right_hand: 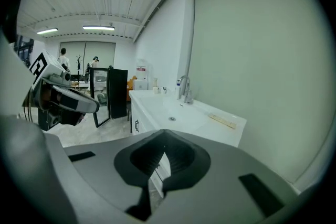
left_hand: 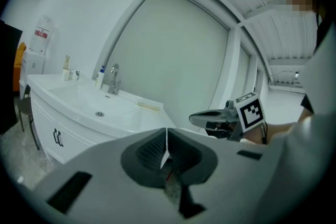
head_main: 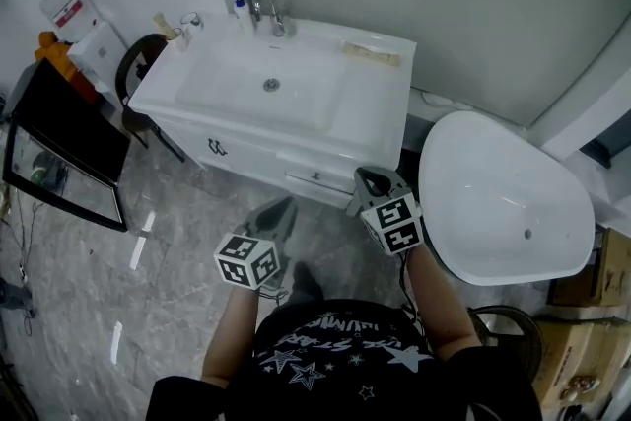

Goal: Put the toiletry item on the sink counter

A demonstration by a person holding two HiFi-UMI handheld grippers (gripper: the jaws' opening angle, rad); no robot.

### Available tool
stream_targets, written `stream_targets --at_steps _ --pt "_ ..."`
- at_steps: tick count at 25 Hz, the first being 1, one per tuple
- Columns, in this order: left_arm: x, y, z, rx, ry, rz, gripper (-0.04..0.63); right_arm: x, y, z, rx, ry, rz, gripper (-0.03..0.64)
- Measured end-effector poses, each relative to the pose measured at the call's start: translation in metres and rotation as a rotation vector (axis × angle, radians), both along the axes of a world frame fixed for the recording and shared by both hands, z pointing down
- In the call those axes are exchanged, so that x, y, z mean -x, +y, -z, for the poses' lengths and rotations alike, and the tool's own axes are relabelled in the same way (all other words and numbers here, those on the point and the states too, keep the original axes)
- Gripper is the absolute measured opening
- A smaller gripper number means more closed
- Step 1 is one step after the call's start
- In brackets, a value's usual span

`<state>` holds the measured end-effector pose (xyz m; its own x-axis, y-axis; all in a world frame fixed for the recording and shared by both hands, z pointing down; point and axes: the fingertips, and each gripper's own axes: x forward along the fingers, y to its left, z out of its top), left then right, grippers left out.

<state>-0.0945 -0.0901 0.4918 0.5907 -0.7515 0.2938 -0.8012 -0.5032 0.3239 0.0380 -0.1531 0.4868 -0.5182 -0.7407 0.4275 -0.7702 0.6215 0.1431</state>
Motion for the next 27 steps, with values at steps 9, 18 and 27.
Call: stream_targets --at_steps 9,18,27 --pt "-0.035 0.051 0.007 -0.029 0.001 0.020 0.020 -0.027 0.054 -0.001 -0.005 -0.013 0.034 0.014" --pt "-0.065 0.121 0.003 -0.025 0.002 0.062 0.020 -0.050 0.121 -0.007 0.007 -0.030 0.076 0.014" --pt "-0.082 0.173 0.000 -0.035 0.006 0.113 0.020 -0.074 0.169 -0.008 -0.009 -0.013 0.089 0.014"
